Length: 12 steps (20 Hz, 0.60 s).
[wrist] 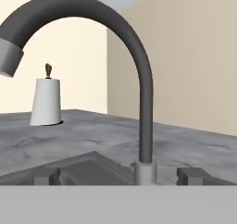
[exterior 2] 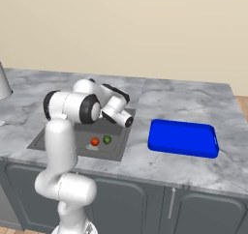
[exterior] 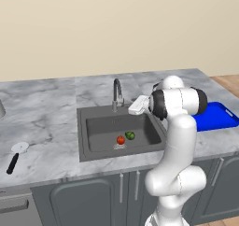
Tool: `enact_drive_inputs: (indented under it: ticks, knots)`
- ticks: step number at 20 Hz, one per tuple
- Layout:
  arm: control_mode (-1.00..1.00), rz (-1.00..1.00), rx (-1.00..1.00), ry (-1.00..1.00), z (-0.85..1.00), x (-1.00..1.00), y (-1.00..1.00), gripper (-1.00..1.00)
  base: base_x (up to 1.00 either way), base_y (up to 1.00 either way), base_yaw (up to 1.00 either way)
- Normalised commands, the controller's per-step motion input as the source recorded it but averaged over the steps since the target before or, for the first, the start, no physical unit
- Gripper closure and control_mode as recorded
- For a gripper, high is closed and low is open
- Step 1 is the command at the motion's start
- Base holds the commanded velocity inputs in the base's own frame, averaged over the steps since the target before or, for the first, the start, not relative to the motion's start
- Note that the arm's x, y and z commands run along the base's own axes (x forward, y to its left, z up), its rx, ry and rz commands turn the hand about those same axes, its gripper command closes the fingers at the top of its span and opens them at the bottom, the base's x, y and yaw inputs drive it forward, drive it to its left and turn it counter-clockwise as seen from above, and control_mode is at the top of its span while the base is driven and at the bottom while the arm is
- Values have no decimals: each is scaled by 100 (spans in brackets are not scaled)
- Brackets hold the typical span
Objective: Pick up all produce items and place them in the sink. Turn on the sink faucet to wash them. Then turn the sink off and put them in the tray.
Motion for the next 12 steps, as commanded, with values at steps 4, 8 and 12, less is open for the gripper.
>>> enact_drive_inputs:
  ticks: [4,8,12]
  knots:
    - [-100,0,-5,0,-20,33,0,-100,0,0,0]
    - [-100,0,-4,0,-17,36,0,-100,0,0,0]
    - [-100,0,-3,0,-14,37,0,-100,0,0,0]
